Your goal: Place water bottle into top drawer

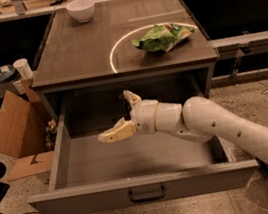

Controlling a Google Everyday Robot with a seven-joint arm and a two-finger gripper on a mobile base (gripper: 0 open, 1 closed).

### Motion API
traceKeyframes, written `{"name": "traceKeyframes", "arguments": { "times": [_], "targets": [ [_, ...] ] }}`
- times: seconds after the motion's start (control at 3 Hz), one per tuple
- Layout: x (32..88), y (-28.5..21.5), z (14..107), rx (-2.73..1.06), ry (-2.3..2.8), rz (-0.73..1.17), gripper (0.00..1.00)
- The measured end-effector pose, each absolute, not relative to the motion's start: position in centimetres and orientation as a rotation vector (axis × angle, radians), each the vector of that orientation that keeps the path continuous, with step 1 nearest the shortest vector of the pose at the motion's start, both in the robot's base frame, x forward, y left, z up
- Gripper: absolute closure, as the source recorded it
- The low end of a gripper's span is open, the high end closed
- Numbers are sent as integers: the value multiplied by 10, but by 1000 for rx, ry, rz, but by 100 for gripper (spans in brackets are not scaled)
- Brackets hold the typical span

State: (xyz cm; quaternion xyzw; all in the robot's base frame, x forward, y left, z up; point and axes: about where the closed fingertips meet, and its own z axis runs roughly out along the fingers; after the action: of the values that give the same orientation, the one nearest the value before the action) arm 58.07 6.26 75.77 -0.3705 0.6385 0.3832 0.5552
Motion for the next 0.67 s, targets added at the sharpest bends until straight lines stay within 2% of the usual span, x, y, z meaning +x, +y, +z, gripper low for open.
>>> {"name": "traceKeyframes", "arguments": {
  "times": [0.67],
  "targets": [
    [554, 55, 848, -1067, 1638, 945, 0]
  ]
}}
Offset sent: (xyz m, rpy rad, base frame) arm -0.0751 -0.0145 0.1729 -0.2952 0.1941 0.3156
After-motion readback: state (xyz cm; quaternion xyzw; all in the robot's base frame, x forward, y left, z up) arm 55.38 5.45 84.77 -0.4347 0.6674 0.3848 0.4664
